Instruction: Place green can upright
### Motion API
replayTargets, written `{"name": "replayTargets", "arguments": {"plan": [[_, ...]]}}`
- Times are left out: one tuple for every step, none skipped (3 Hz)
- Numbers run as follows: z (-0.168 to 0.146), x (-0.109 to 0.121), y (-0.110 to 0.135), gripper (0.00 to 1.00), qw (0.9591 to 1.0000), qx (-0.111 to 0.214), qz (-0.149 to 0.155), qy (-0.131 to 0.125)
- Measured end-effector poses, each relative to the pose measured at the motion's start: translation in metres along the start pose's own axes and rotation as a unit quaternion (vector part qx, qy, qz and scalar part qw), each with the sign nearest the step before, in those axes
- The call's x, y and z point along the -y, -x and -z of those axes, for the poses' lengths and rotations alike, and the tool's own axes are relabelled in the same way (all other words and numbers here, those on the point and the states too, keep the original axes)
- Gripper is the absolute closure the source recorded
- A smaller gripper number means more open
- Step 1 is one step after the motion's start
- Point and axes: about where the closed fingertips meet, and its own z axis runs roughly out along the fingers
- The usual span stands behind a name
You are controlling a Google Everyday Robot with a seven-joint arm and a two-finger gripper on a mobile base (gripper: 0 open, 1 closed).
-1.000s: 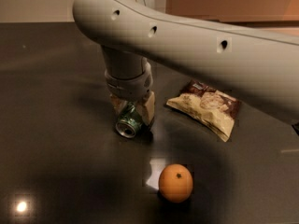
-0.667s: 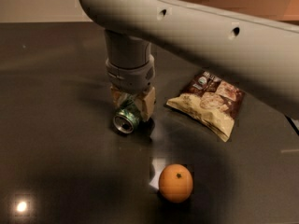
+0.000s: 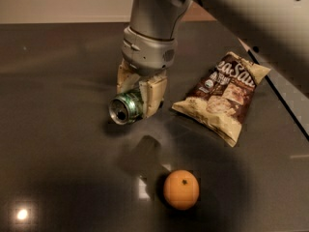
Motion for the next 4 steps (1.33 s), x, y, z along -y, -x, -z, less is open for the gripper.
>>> {"name": "replayTargets", "arguments": {"plan": [[0.012, 0.0, 0.019, 1.0, 0.9963, 0.077, -0.033, -0.02], [0.023, 0.007, 0.037, 1.0, 0.9849, 0.159, -0.059, -0.033], [0.024, 0.017, 0.054, 1.0, 0.9714, 0.222, -0.08, -0.03], [0.02, 0.026, 0.062, 1.0, 0.9565, 0.271, -0.105, -0.021]]}}
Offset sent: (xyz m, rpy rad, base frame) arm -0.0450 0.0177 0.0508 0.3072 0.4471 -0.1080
